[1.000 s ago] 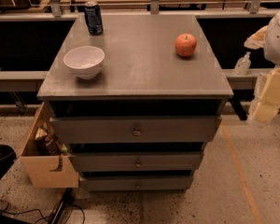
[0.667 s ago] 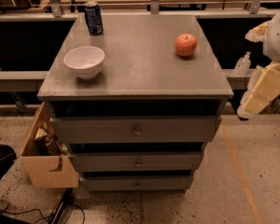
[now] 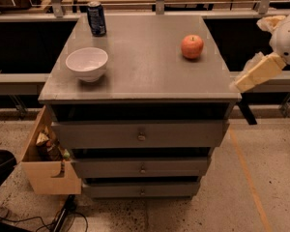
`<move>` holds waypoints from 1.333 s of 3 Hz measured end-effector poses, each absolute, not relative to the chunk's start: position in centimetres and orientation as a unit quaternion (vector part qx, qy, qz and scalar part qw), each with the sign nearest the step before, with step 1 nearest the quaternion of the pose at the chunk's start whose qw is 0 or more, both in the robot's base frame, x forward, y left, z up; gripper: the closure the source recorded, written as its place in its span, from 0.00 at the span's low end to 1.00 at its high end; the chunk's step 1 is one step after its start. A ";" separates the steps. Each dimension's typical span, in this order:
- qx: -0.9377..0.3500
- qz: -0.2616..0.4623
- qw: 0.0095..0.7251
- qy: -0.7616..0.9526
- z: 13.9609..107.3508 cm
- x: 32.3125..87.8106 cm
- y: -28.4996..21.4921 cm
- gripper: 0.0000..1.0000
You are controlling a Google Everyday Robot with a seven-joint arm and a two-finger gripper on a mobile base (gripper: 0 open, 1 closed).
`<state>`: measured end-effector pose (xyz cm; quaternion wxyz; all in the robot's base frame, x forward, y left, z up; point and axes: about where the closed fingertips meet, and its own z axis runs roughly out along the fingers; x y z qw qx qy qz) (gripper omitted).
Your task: Move apple near white bowl
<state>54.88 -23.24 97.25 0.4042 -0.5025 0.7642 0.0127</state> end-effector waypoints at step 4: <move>-0.411 0.043 0.607 0.679 98.6 65.6 -23.7 0.00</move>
Offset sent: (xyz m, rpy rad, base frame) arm 0.1459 -0.0269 0.0256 0.4736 -0.5112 -0.0830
